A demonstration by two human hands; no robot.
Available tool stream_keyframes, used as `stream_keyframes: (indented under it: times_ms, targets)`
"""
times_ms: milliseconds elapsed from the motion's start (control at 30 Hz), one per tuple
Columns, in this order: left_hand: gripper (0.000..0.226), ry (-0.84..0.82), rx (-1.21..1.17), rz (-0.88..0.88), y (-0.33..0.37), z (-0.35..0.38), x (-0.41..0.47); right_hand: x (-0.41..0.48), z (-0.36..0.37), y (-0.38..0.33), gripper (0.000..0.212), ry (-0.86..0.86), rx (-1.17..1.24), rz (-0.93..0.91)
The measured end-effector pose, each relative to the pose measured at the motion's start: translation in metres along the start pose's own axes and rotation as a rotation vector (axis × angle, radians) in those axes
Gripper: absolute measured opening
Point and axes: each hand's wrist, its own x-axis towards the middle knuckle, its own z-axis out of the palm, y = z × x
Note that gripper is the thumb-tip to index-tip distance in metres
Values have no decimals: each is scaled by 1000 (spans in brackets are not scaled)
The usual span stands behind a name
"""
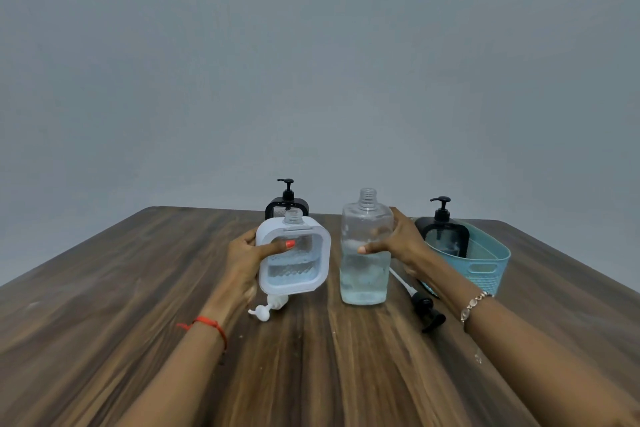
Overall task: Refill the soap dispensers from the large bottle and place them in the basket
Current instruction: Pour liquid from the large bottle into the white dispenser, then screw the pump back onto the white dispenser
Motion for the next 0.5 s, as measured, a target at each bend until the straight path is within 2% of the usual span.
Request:
stream_keyframes:
  times_ms: [167, 233, 300, 333, 400, 467, 500]
  targets:
    - [39, -24, 7, 7, 2, -9, 2, -1, 1, 5, 83, -31, -24, 28]
    - [41, -16, 0, 7, 2, -11, 3, -1, 2, 2, 98, -64, -96, 12]
    - [37, 2, -13, 10, 3, -14, 5, -4, 7, -3, 118, 64, -239, -54]
    - [34, 12, -18, 14, 5, -16, 5, -6, 11, -6, 115, 182, -294, -150]
    - [33, 27, -24, 22, 9, -19, 6, -14, 19, -9, 86, 358, -373, -485]
    - [32, 40, -24, 33, 15, -23, 6, -22, 31, -10, 49, 350, -544, -776]
    - [29, 49, -25, 40, 18, -25, 6, -26, 39, -7, 37, 278, -640, -873]
